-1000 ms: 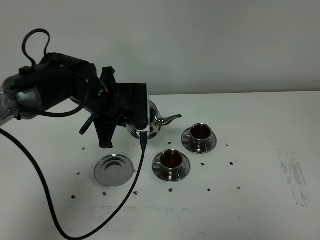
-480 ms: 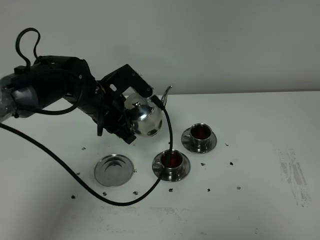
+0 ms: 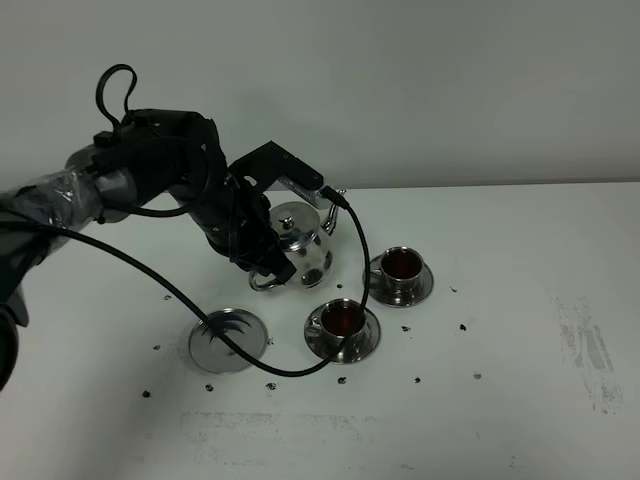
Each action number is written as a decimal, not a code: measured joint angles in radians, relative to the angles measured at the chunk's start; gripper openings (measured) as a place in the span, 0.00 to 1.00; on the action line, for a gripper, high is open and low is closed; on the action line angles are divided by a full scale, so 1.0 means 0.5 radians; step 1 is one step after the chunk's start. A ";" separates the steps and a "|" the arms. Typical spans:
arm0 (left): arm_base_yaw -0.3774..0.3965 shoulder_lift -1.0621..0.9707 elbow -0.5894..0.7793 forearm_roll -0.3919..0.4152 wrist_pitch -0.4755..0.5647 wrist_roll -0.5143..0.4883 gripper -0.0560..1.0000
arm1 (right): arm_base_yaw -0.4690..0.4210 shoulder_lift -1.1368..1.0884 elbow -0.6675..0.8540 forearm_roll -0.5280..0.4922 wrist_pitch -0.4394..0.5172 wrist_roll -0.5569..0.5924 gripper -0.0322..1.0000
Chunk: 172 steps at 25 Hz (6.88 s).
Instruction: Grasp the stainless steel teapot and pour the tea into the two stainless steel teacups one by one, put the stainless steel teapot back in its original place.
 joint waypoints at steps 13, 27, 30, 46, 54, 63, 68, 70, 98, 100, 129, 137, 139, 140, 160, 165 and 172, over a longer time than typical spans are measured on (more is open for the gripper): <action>-0.020 0.173 -0.132 0.066 0.023 -0.006 0.26 | 0.000 0.000 0.000 0.000 0.000 0.000 0.38; 0.010 -0.566 0.586 0.139 -0.046 -0.006 0.26 | 0.000 0.000 0.000 0.000 0.000 0.000 0.38; 0.063 -0.689 0.787 0.139 -0.064 -0.006 0.26 | 0.000 0.000 0.000 0.000 0.000 0.000 0.38; 0.169 -0.804 1.261 0.071 -0.340 -0.008 0.26 | 0.000 0.000 0.000 0.000 0.000 0.000 0.38; 0.169 -0.775 1.339 0.013 -0.491 -0.008 0.26 | 0.000 0.000 0.000 0.000 0.000 0.000 0.38; 0.169 -0.698 1.341 0.006 -0.530 -0.008 0.26 | 0.000 0.000 0.000 0.000 0.000 0.000 0.38; 0.169 -0.675 1.341 0.006 -0.550 -0.008 0.26 | 0.000 0.000 0.000 0.000 0.000 0.000 0.38; 0.169 -0.674 1.341 0.006 -0.550 -0.008 0.26 | 0.000 0.000 0.000 0.000 0.000 0.000 0.38; 0.169 -0.644 1.341 -0.004 -0.555 -0.008 0.43 | 0.000 0.000 0.000 0.000 0.000 0.000 0.38; 0.169 -0.644 1.341 -0.008 -0.541 -0.008 0.44 | 0.000 0.000 0.000 0.000 0.000 0.000 0.38; 0.245 -1.748 1.341 -0.106 -0.124 -0.426 0.44 | 0.000 0.000 0.000 0.000 0.000 0.000 0.38; 0.420 -2.185 1.341 -0.118 0.168 -0.681 0.44 | 0.000 0.000 0.000 0.000 0.000 0.000 0.38; 0.478 -2.260 1.341 -0.080 0.257 -0.694 0.44 | 0.000 0.000 0.000 0.000 0.000 0.000 0.38; 0.510 -2.292 1.341 -0.069 0.309 -0.705 0.44 | 0.000 0.000 0.000 0.000 0.000 0.000 0.38; 0.783 -3.900 2.555 0.070 0.463 -0.948 0.44 | 0.000 0.000 0.000 0.000 0.000 0.000 0.38; 0.783 -4.158 2.738 0.078 0.448 -0.954 0.44 | 0.000 0.000 0.000 0.000 0.000 0.000 0.38; 0.771 -4.440 2.858 0.125 0.435 -0.954 0.44 | 0.000 0.000 0.000 0.000 0.000 0.000 0.38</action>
